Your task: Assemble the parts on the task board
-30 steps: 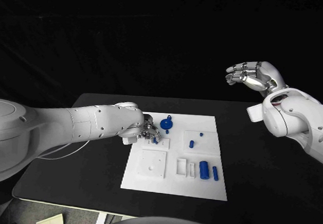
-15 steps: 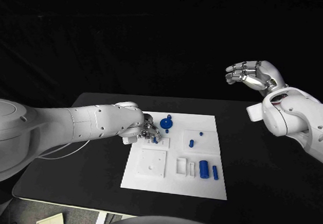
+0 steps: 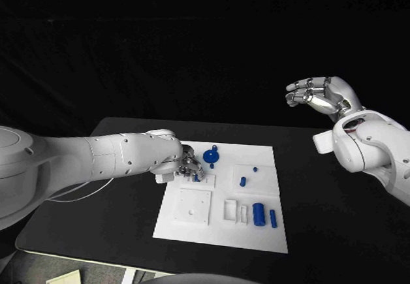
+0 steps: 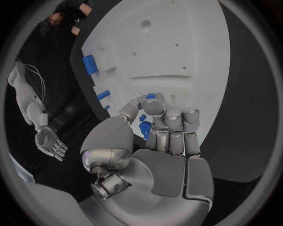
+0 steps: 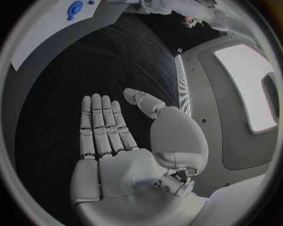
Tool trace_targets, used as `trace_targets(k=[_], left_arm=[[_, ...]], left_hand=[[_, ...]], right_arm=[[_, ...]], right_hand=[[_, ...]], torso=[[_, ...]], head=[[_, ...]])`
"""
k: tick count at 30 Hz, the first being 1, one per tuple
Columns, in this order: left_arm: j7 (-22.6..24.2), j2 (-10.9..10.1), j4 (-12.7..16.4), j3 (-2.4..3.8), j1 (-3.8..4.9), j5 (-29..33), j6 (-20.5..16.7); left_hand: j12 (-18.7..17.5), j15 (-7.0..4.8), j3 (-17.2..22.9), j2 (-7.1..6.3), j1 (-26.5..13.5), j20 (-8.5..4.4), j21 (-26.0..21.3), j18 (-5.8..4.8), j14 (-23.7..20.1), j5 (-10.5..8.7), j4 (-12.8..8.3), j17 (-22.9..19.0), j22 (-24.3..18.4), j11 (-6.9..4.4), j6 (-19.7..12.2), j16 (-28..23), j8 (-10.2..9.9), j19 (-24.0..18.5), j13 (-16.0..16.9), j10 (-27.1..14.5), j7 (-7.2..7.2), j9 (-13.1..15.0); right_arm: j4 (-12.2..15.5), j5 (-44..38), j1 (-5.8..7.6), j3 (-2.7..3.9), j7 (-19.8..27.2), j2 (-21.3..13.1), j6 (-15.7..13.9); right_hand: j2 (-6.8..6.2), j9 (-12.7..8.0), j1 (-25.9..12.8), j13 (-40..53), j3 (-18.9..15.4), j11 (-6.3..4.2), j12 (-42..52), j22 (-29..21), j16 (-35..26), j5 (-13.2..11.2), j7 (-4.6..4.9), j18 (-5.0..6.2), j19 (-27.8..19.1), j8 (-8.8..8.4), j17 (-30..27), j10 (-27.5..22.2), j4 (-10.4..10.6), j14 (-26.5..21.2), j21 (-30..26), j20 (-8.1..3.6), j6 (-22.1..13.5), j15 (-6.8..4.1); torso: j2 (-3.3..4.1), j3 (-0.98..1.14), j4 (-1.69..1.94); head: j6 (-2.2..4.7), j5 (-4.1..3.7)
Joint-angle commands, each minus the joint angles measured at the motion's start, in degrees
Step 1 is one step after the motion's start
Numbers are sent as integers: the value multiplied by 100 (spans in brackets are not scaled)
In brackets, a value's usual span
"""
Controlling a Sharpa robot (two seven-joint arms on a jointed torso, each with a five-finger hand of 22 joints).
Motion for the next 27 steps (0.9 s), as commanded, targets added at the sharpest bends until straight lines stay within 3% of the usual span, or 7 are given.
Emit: trace_targets(k=[1, 10, 13, 16, 27], left_arm=[[25, 16, 4, -2, -10, 33, 126], [27, 81, -93, -1, -10, 43, 120], [26, 110, -129, -1, -12, 47, 156], [20, 141, -156, -1, -15, 47, 201], [-23, 198, -201, -1, -43, 13, 378]], left_hand=[[22, -338, 50, 64, -7, -947, 19, 87, 285, 23, 9, -8, 8, -145, 660, 19, 27, -9, -8, -101, -555, 761], [27, -337, 56, 64, -19, -945, 20, 86, 284, 9, 16, -12, 9, -144, 662, 23, 19, -9, -13, -101, -554, 770], [49, -335, 61, 98, -96, -938, 20, 82, 284, -126, 24, -25, 8, -144, 696, 40, 8, -5, -26, -97, -556, 804], [55, -336, 66, 103, -107, -937, 20, 83, 284, -145, 24, -27, 9, -145, 704, 46, 5, -4, -28, -95, -558, 813], [91, -340, 110, 100, -107, -936, 25, 89, 283, -80, 13, -28, 16, -152, 741, 78, -4, -10, -28, -90, -567, 844]], right_arm=[[2, 1, 2, 3, 66, 7, 75], [3, 1, 2, 3, 70, 13, 81], [8, 1, 2, 3, 70, 14, 81], [12, 1, 2, 3, 66, 13, 87], [21, 2, 2, 3, 67, 22, 91]], right_hand=[[59, -8, -18, -11, -36, -1, -29, -3, -35, 27, 28, 94, 3, -5, -10, 42, 11, 11, -19, 37, -18, 23], [57, -12, -17, -25, -40, -3, -32, -2, -39, 46, 29, 95, -1, -6, -14, 41, 9, 10, -26, 40, -20, 25], [57, -13, -17, -27, -41, -3, -33, -2, -40, 49, 29, 95, -2, -6, -15, 42, 9, 9, -27, 40, -20, 25], [57, -13, -17, -29, -42, -3, -33, -1, -40, 52, 29, 96, -2, -6, -16, 42, 9, 9, -28, 41, -20, 26], [56, -15, -18, -36, -45, -3, -35, -1, -43, 60, 29, 96, -5, -6, -19, 41, 8, 7, -31, 42, -21, 26]], torso=[[0, 3, -3], [1, -1, -2], [2, -1, -2], [5, -1, -3], [4, 3, -5]], head=[[10, -3], [16, -4], [15, -4], [11, -2], [-9, -13]])
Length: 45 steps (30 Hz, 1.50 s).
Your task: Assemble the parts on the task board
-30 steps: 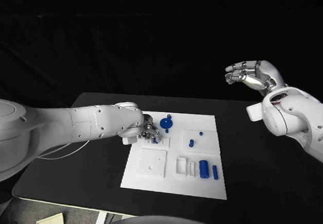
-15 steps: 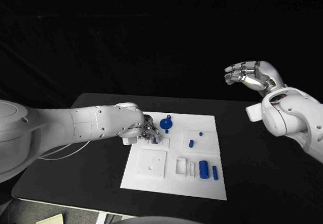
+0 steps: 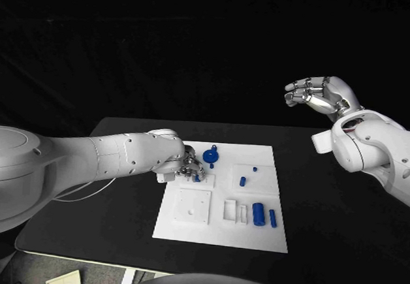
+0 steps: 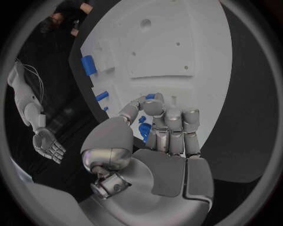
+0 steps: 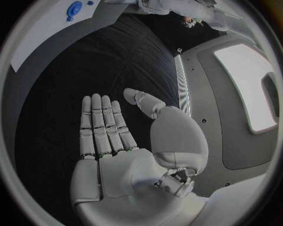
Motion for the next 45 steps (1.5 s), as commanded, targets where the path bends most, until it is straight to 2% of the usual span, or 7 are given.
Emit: trace_targets(k=[1, 8, 15, 17, 25, 38, 45], left_arm=[[11, 30, 20, -3, -25, 17, 218], [52, 42, 19, -3, -26, 17, 155], [61, 24, 5, -3, -28, 24, -14], [61, 14, 0, -2, -29, 24, -48], [40, -51, 19, -2, -32, 25, -201], [58, -282, 174, 10, -30, 33, -203], [58, -499, 393, 120, 49, 101, -220]], left_hand=[[28, -340, 67, 14, -16, -936, 26, 90, 283, 39, -5, -7, 7, -137, 743, 15, -13, -11, -6, -107, -568, 92], [86, -338, 76, -41, -74, -932, 33, 96, 269, -277, 10, -21, 13, -131, 790, 54, -51, -7, -12, -114, -571, 138], [105, -342, -17, -510, -468, -932, -32, 127, 241, -1898, 277, -107, -26, -129, 827, 56, -214, 16, -119, -144, -572, 185], [96, -346, -23, -660, -572, -936, -46, 140, 237, -2099, 393, -130, -33, -134, 826, 50, -255, 20, -156, -146, -571, 194], [83, -334, 39, -1065, -714, -941, -74, 162, 195, -2334, 618, -177, -36, -116, 766, 43, -385, -3, -238, -174, -547, 208], [86, -331, 96, -1248, -735, -943, -78, 169, 180, -2360, 717, -201, -35, -112, 769, 43, -426, -2, -268, -192, -543, 230], [86, -330, 144, -1347, -735, -943, -85, 173, 174, -2408, 788, -217, -37, -111, 772, 41, -448, -3, -288, -197, -541, 245]], right_arm=[[9, 0, 1, 3, 65, 8, 79], [8, 2, 1, 3, 65, 7, 79], [4, 5, 1, 3, 65, -1, 80], [-2, 7, 1, 3, 64, -1, 83], [-7, 22, 1, 3, 71, -7, 86], [-8, 28, 0, 3, 91, -27, 61], [-15, 46, 0, 3, 90, -48, 64]], right_hand=[[56, -9, -18, -8, -30, -3, -35, 0, -28, 24, 29, 98, -5, -6, -8, 41, -8, 7, -31, 43, -21, 27], [53, -11, -19, -17, -35, -3, -37, 0, -31, 29, 30, 98, -9, -8, -11, 40, -10, 5, -35, 45, -24, 28], [49, -17, -23, -30, -45, -1, -41, 1, -35, 36, 33, 97, -18, -11, -16, 38, -11, 1, -44, 49, -32, 30], [47, -19, -25, -35, -49, 0, -43, 1, -37, 39, 35, 97, -21, -13, -17, 36, -12, -1, -47, 50, -35, 31], [42, -26, -33, -53, -65, 4, -49, 3, -44, 49, 40, 96, -33, -19, -24, 31, -12, -8, -58, 55, -47, 34], [44, -32, -41, -70, -80, 8, -54, 6, -50, 56, 44, 96, -43, -22, -30, 27, -10, -12, -67, 58, -54, 35], [45, -33, -43, -75, -84, 9, -54, 7, -51, 60, 45, 96, -45, -22, -31, 27, -9, -13, -70, 59, -55, 35]], torso=[[-1, 4, 0], [-1, 1, 5], [-4, -1, 4], [-4, -3, 8], [-4, -4, 3], [-4, -6, 10], [-7, -3, 16]], head=[[-10, -9], [-7, -23], [11, -28], [10, -37], [21, -42], [50, -46], [101, -33]])
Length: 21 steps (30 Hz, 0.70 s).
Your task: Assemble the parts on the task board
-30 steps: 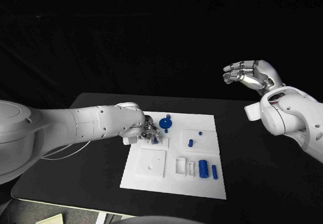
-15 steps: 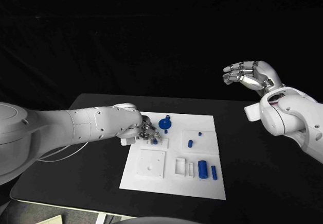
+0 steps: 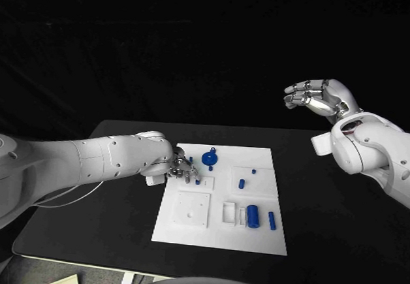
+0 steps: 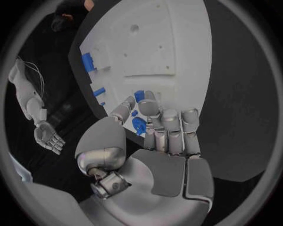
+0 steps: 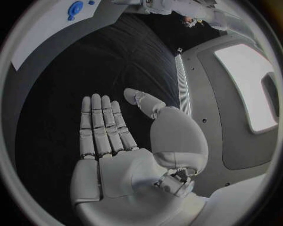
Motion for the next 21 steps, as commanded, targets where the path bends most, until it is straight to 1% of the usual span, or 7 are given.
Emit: trace_targets(k=[1, 3, 7, 10, 13, 15, 21], left_arm=[[43, -42, 72, 164, 53, 103, -46], [57, -108, 139, 234, 71, 109, -72], [91, -173, 182, 329, 198, 177, -129], [128, -182, 110, 340, 317, 266, -106], [153, -131, -92, 342, 444, 267, -54], [160, -59, -277, 342, 471, 264, -27], [185, 202, -779, 344, 513, 34, 109]], left_hand=[[-11, -41, 13, -78, 4, -943, -36, 82, 24, -39, 39, -14, -4, -2, -18, -7, -34, -4, -12, -63, 1, 10], [-23, -38, 32, -85, 10, -941, -43, 81, 14, -46, 60, -25, -7, 2, -29, -20, -48, -10, -24, -76, 7, 12], [-156, 19, 77, -89, 55, -911, -119, 50, -92, -47, 95, -111, -34, 61, -143, -149, -168, -94, -124, -198, 64, 6], [-357, 101, 84, -32, 116, -865, -233, -7, -226, -31, 55, -227, -79, 146, -315, -332, -317, -211, -252, -360, 150, -16], [-704, 248, 73, 18, 197, -769, -477, -136, -459, 49, -58, -414, -184, 277, -569, -626, -510, -429, -454, -610, 283, -128], [-907, 323, 72, 53, 215, -722, -615, -207, -564, 62, -92, -514, -249, 344, -689, -785, -591, -519, -570, -712, 346, -198], [-1030, 359, 53, 100, 197, -704, -680, -251, -574, 75, -87, -571, -283, 370, -757, -850, -640, -525, -637, -727, 379, -264]], right_arm=[[1, 21, 1, 3, 78, -5, 53], [-4, 22, 1, 3, 78, -7, 57], [-25, 33, 1, 3, 77, -9, 60], [-48, 39, 1, 3, 75, -7, 61], [-70, 40, 1, 3, 75, -4, 64], [-78, 41, 1, 3, 74, -3, 66], [-80, 41, 1, 3, 74, -2, 67]], right_hand=[[23, -5, -21, -7, -38, 9, -32, 6, -30, 38, 8, 97, -3, -22, -6, 27, 7, -13, -26, 18, -19, 35], [23, -6, -21, -8, -39, 9, -32, 7, -30, 39, 8, 97, -4, -22, -6, 27, 7, -13, -26, 18, -19, 35], [23, -6, -22, -10, -40, 9, -33, 7, -31, 41, 9, 97, -4, -22, -7, 28, 7, -14, -27, 19, -19, 36], [23, -7, -22, -12, -42, 9, -33, 7, -31, 43, 9, 98, -5, -23, -8, 28, 7, -14, -28, 19, -20, 36], [24, -8, -21, -14, -43, 9, -33, 8, -32, 44, 9, 98, -6, -22, -8, 28, 6, -15, -29, 19, -20, 36], [25, -8, -21, -15, -43, 9, -33, 8, -32, 45, 9, 98, -6, -22, -9, 28, 6, -15, -29, 19, -20, 36], [25, -9, -19, -19, -44, 9, -33, 9, -33, 48, 9, 99, -7, -22, -10, 28, 5, -15, -31, 19, -21, 35]], torso=[[-2, 4, 6], [1, 6, 1], [4, 3, -6], [8, 0, -6], [8, 7, -15], [11, 8, -17], [19, 4, -19]], head=[[33, 13], [41, 18], [74, 27], [94, 31], [131, 33], [148, 31], [182, 22]])
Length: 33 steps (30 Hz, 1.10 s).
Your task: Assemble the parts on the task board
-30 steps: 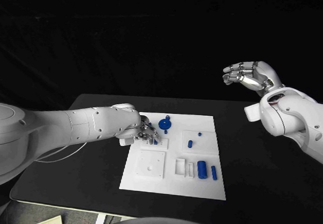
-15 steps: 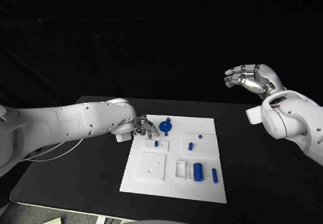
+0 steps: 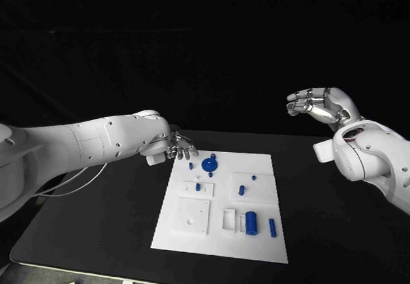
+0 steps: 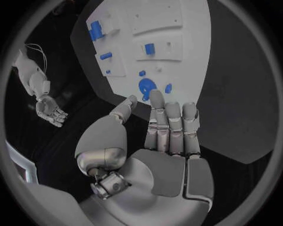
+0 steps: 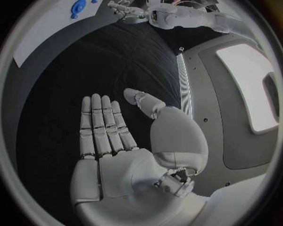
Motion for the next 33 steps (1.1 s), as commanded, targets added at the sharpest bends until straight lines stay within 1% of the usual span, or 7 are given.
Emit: trace_targets(k=[1, 6, 11, 16, 21, 24, 33], left_arm=[[118, 155, -245, 3, 31, -221, 180], [148, 407, -625, 2, 29, -443, 322], [166, 636, -967, -6, 10, -543, 489], [176, 767, -1164, -8, -72, -585, 591], [213, 903, -1416, -11, -158, -696, 577], [239, 955, -1551, -11, -218, -697, 560], [414, 1040, -1721, -11, -317, -776, 444]], left_hand=[[-36, 28, -11, 45, 23, -825, -40, -113, -16, 20, -2, -10, -12, 10, -34, -30, -20, -31, -10, -42, -3, -14], [-57, 33, -24, 47, -7, -824, -53, -121, -18, 13, 20, -20, -18, 14, -44, -38, -27, -32, -18, -43, 1, -29], [-95, 46, -37, 40, -39, -822, -77, -132, -38, -11, 46, -36, -25, 30, -94, -55, -55, -48, -30, -70, 18, -59], [-136, 66, -36, 52, -37, -821, -95, -143, -60, -21, 52, -49, -26, 52, -156, -65, -87, -66, -38, -112, 42, -89], [-148, 75, -38, 69, -35, -820, -101, -149, -74, -23, 51, -53, -25, 61, -179, -68, -97, -77, -38, -127, 51, -101], [-156, 84, -41, 76, -28, -818, -108, -155, -86, -22, 42, -56, -24, 72, -221, -69, -116, -88, -35, -139, 64, -116], [-158, 90, -35, 114, -3, -818, -111, -160, -92, -10, 26, -57, -20, 76, -229, -63, -116, -95, -29, -142, 68, -124]], right_arm=[[5, 4, 1, 3, 70, 3, 67], [18, 4, 1, 3, 74, 19, 68], [56, 3, 1, 3, 74, 15, 67], [73, 0, 1, 3, 76, 1, 63], [87, 0, 1, 3, 76, -5, 56], [107, 0, 1, 3, 76, -8, 58], [143, 0, 1, 3, 80, -33, 45]], right_hand=[[26, -10, -20, -9, -45, 9, -34, 9, -33, 26, 9, 99, -7, -22, -6, 28, 5, -15, -32, 20, -22, 36], [28, -11, -18, -12, -45, 10, -34, 10, -34, 28, 9, 100, -8, -22, -7, 29, 5, -16, -32, 20, -22, 36], [29, -12, -17, -15, -47, 10, -34, 11, -34, 30, 10, 101, -8, -22, -8, 29, 4, -16, -34, 21, -22, 36], [28, -13, -16, -19, -48, 11, -35, 12, -35, 33, 10, 101, -9, -23, -9, 29, 2, -16, -35, 21, -23, 37], [27, -14, -15, -22, -49, 12, -35, 13, -36, 34, 10, 102, -10, -23, -11, 30, 1, -16, -36, 21, -24, 37], [27, -15, -14, -24, -50, 12, -35, 13, -36, 35, 10, 102, -10, -23, -11, 30, 1, -16, -37, 22, -24, 37], [27, -17, -11, -30, -51, 13, -35, 15, -37, 38, 10, 103, -11, -22, -13, 31, 0, -16, -39, 23, -25, 38]], torso=[[7, -2, -4], [5, 0, 2], [14, -7, 0], [26, -7, -5], [23, -8, -2], [21, -6, -8], [18, -5, 3]], head=[[19, -7], [27, 4], [34, 4], [31, 4], [17, 7], [16, 8], [-5, -5]])
